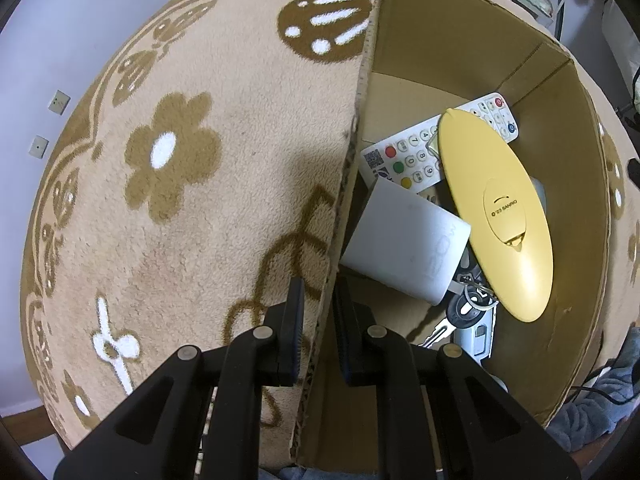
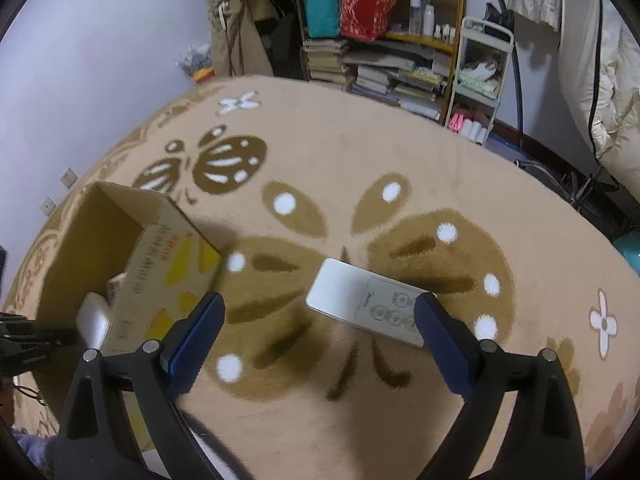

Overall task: Organize rigid objects
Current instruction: 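Grasp the white Midea remote by its end with the right tool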

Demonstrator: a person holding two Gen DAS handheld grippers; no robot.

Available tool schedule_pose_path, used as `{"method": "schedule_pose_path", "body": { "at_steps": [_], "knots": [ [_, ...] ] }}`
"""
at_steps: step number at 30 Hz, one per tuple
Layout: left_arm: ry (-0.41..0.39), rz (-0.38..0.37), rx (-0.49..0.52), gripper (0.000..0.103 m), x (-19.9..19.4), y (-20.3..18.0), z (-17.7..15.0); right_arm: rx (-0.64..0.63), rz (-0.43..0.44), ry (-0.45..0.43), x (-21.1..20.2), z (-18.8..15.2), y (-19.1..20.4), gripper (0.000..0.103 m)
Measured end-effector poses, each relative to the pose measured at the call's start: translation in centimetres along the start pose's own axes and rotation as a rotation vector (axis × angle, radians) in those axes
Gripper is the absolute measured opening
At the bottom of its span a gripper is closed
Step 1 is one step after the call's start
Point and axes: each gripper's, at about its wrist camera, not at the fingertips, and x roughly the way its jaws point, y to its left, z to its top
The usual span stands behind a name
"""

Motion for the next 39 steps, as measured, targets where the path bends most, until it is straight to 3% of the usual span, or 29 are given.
{"method": "schedule_pose_path", "body": {
  "at_steps": [11, 23, 30, 32, 36, 39],
  "knots": [
    [0.016, 0.005, -0.003, 0.015, 0.8, 0.0, 0.5, -0.211, -0.069, 0.135, 5.3, -0.5, 0.0, 0.100],
    [0.019, -0.004, -0.007, 0.015, 1.0, 0.3, 0.7, -0.279, -0.147, 0.164, 8.7, -0.2, 0.4, 0.100],
    [0.016, 0.007, 0.003, 0.015, 0.9, -0.1, 0.5, -0.212, -0.077, 0.162, 10.1, 0.7, -0.6, 0.100],
    [0.015, 0.008, 0.005, 0.015, 0.9, -0.1, 0.5, -0.204, -0.052, 0.156, 9.9, 0.5, -0.6, 0.093],
    [0.016, 0.002, -0.001, 0.015, 0.8, 0.0, 0.5, -0.214, -0.024, 0.151, 9.2, 0.1, -0.1, 0.069],
    [0.015, 0.010, 0.004, 0.015, 0.8, 0.0, 0.5, -0.200, -0.021, 0.168, 9.1, 0.0, -0.1, 0.063]
  ]
}}
